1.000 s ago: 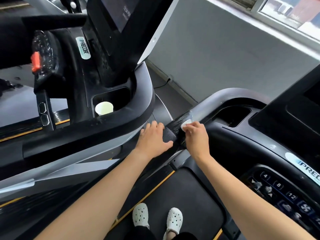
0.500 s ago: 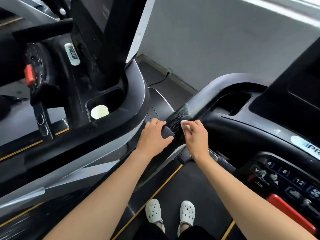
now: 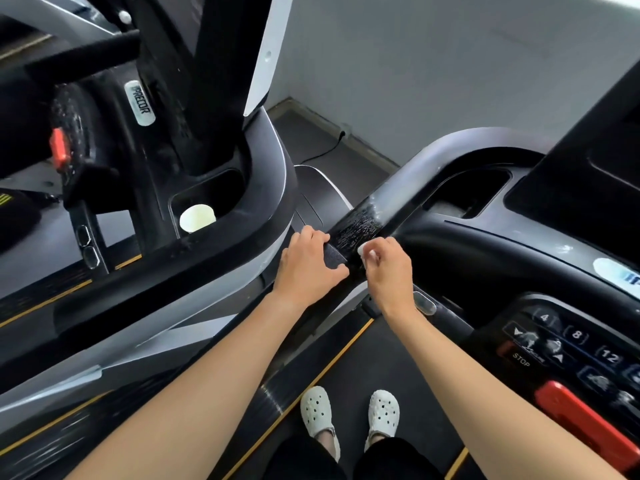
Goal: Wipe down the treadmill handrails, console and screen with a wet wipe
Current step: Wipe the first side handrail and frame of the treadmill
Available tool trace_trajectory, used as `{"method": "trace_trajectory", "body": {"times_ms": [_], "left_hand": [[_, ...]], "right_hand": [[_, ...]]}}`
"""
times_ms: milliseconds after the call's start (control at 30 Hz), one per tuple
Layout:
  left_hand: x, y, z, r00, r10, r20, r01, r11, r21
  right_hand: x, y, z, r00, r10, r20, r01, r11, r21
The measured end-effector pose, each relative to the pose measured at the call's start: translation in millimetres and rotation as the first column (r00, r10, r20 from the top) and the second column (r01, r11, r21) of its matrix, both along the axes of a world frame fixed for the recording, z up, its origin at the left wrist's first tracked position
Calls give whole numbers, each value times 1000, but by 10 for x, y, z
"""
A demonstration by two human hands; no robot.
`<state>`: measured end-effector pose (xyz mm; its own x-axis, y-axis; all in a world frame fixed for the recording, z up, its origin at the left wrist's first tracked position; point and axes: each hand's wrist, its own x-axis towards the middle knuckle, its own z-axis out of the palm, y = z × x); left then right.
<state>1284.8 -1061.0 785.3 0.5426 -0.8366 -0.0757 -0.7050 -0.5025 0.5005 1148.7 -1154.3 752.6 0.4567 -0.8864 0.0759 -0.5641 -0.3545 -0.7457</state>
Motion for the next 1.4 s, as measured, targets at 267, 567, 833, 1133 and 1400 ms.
{"method": "trace_trajectory", "body": {"times_ms": [267,567,833,1133,1400], "left_hand": [[22,11,-45,1000,4,-25,-5,1000,-30],[22,32,-40,1000,-1,-20,0,999,-48],[27,37,-44,998,-47,34,48,998,-33],[-34,48,-81,995,-23,99,27,999,-42],[-50,41,-97,993,-9,122,14,999,-38]], "right_hand": [[-41,-269,17,997,-76,-11,76,993,95],[-62,-119,-95,987,102,-122,-97,994,47],[-123,-241,-97,998,61,-34,-58,996,74],[-112,-371,-81,972,158,-176,-143,985,95],[-29,-324,-116,995,11,-103,8,984,175]]}}
